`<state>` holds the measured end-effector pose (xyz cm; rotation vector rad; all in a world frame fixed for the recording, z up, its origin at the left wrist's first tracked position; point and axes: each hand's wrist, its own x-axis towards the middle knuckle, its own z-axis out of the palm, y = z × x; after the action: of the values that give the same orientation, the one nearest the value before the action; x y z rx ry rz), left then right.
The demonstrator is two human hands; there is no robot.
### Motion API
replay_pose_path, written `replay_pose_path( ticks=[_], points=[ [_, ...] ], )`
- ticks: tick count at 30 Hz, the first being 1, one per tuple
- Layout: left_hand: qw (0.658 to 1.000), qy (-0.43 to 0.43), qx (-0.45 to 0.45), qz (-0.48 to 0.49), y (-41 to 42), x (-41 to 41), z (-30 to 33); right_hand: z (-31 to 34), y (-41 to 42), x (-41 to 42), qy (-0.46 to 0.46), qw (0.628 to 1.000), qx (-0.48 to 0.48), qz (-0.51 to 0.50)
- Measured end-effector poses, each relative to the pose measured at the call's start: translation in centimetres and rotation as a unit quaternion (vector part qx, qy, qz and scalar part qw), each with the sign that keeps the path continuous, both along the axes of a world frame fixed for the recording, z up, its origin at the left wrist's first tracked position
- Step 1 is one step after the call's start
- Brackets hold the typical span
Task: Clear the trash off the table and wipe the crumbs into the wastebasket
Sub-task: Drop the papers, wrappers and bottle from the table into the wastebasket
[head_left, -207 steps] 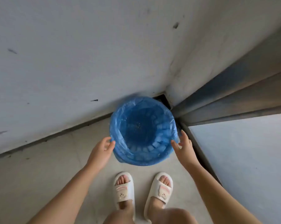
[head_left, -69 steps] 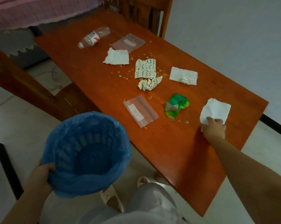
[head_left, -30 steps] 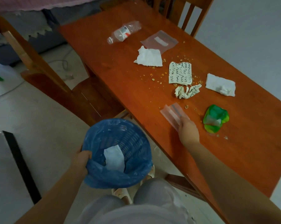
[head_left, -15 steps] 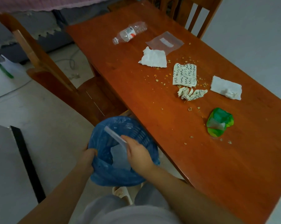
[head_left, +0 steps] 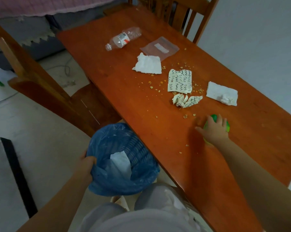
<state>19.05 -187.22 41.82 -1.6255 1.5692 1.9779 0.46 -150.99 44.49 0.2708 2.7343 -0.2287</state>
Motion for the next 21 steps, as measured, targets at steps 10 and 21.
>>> replay_pose_path(
  ticks=[10,21],
  points=[
    [1.0,-0.013,0.001,0.025,0.0,0.2,0.2,3.5,-2.4,0.5,0.189,0.971,-0.15,-0.009],
    [0.999,-0.011,0.005,0.042,0.6,-0.7,0.8,1.0,-17.4,8.5,-0.15,0.854,-0.276,0.415]
  ],
)
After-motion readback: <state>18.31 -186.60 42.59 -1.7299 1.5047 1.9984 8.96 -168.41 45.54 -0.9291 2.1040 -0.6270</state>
